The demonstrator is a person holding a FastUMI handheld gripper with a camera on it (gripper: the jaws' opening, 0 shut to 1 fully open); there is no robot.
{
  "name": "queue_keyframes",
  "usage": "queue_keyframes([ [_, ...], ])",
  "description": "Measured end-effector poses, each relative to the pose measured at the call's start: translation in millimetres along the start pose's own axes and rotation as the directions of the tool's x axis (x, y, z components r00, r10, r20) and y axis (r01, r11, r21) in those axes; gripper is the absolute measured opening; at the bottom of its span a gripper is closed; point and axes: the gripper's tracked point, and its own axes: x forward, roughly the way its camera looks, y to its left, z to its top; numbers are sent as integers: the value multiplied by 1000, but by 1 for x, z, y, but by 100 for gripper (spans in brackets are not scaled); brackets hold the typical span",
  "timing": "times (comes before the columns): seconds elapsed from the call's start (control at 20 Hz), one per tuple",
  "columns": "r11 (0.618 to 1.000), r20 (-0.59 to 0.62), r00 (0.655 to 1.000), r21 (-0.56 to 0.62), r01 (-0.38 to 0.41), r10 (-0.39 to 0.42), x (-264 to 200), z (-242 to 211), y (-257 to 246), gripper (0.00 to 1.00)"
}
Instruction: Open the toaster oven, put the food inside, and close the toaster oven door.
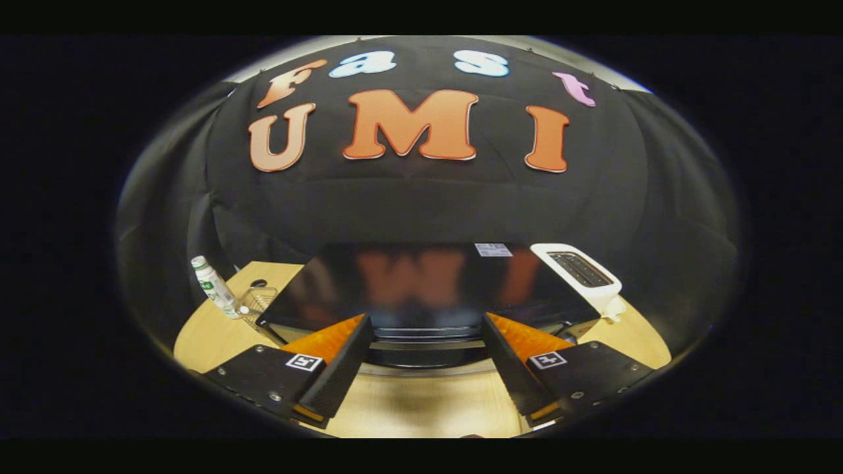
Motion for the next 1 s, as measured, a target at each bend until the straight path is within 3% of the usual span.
queue_keyframes([
  [0.4,1000,-10,1000,0,3,-3,-31,-20,-3,99],
  [1.0,1000,-125,992,-2,-26,26,-86,-103,-8,99],
])
